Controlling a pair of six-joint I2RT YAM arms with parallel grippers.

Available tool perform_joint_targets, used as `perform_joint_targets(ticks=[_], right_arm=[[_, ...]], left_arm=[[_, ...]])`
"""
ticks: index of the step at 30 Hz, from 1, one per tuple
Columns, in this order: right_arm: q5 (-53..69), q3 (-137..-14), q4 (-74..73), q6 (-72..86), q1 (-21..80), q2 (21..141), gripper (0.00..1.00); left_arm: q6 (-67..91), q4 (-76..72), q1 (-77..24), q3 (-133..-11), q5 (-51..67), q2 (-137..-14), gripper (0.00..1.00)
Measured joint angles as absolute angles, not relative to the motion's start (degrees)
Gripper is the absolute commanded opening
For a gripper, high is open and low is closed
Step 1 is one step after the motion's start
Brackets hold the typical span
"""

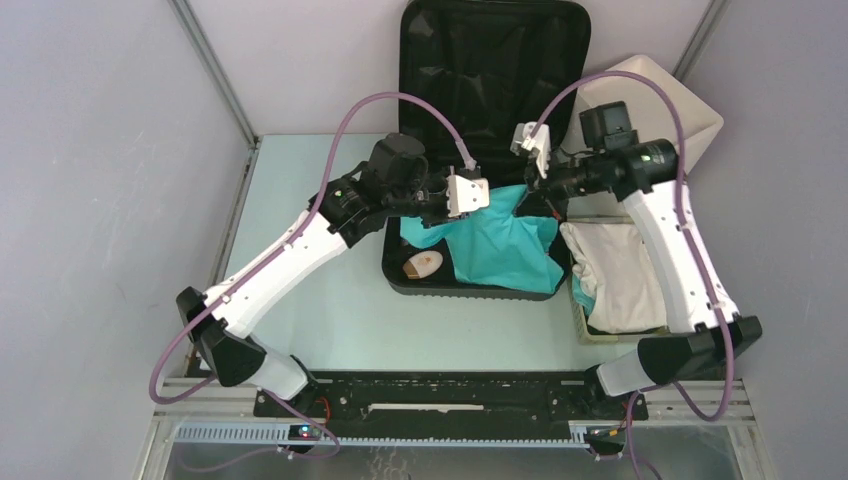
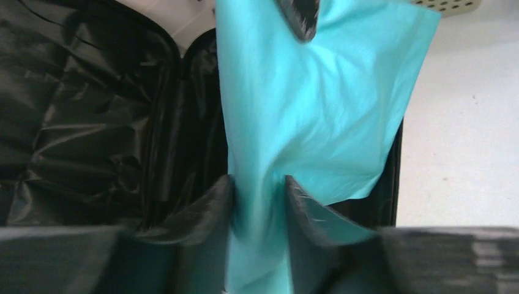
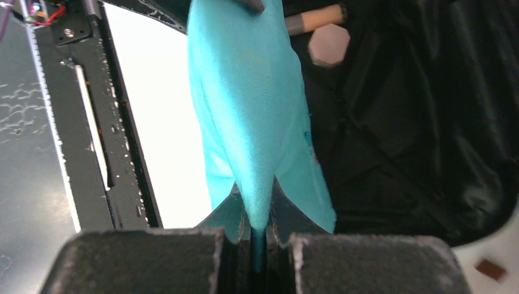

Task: Open, take out, and arrange the luggage
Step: Pass from the left arm to the right, then place the clothes in the bin.

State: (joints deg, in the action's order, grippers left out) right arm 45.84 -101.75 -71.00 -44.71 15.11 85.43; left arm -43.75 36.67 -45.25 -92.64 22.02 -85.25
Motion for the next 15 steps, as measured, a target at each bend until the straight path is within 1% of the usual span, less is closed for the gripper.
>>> perform_joint_targets(ticks=[2,3,5,8,12,15], right_arm=[[43.7,-103.2,-72.1,-44.7,14.6,83.3,0.00],[43.2,-103.9,-72.5,-44.6,14.3,82.3,0.00],[42.5,-105.6,-73.3,-44.5,12.8,79.7,0.00],[44.1,-107.3,-74.4,-44.1,8.9,75.3,0.00],[47.2,-107.7,-75.7,-43.6,1.9,69.9,0.00],[47.9,-107.7,-76.5,-43.1,-3.1,67.0,0.00]], left_arm=[[-41.9,35.8,-45.4,-92.7,20.5,-84.7,0.68],[-41.1,35.5,-45.3,-92.7,19.7,-84.4,0.74],[-38.7,34.8,-45.3,-92.6,18.3,-83.1,0.83],[-35.4,32.7,-45.3,-90.9,16.4,-79.2,0.92],[-32.9,30.1,-45.3,-84.5,13.9,-70.5,0.99],[-31.9,27.1,-45.1,-77.0,10.5,-62.8,1.00]])
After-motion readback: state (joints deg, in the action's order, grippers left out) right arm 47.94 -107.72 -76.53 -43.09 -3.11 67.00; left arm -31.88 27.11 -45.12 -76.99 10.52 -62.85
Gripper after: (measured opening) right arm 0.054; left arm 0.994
